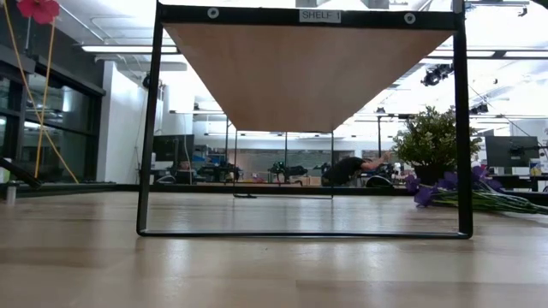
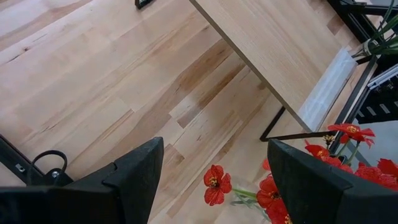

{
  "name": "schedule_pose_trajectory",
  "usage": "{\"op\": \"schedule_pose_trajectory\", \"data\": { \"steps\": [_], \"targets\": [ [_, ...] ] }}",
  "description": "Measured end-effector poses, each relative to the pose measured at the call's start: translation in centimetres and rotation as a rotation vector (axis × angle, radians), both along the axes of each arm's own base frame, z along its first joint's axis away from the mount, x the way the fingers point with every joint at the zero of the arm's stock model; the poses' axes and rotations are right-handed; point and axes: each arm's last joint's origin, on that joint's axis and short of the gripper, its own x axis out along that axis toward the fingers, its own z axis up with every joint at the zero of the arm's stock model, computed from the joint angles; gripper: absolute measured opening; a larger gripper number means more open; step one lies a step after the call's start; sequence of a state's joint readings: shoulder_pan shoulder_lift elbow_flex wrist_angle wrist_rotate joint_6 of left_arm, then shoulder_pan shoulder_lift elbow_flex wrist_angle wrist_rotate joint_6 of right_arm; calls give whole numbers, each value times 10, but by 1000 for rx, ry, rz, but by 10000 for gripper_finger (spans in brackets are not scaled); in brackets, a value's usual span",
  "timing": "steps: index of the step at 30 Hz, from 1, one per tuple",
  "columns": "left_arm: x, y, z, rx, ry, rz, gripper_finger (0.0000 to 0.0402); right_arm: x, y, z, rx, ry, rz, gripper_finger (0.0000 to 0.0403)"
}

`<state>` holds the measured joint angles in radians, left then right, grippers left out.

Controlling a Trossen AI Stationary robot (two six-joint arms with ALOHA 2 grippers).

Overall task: Pick and place flowers into a vace then onto a shelf
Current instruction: Put the red flower into the right transparent vase

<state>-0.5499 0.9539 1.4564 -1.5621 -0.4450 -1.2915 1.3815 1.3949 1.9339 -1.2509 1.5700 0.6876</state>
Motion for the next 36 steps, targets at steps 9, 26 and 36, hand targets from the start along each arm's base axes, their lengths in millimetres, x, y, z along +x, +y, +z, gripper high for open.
{"op": "schedule_pose_trajectory", "data": {
  "steps": [9, 26, 36],
  "targets": [
    [2, -1, 1, -14, -24, -1, 321, -1, -6, -2, -19, 4, 1, 0],
    [4, -2, 2, -27, -44, -1, 321, -13, -65, 8, 44, 62, 65, 0],
    [6, -3, 4, -36, -75, 5, 321, -18, -90, 8, 63, 100, 95, 0]
  ]
}}
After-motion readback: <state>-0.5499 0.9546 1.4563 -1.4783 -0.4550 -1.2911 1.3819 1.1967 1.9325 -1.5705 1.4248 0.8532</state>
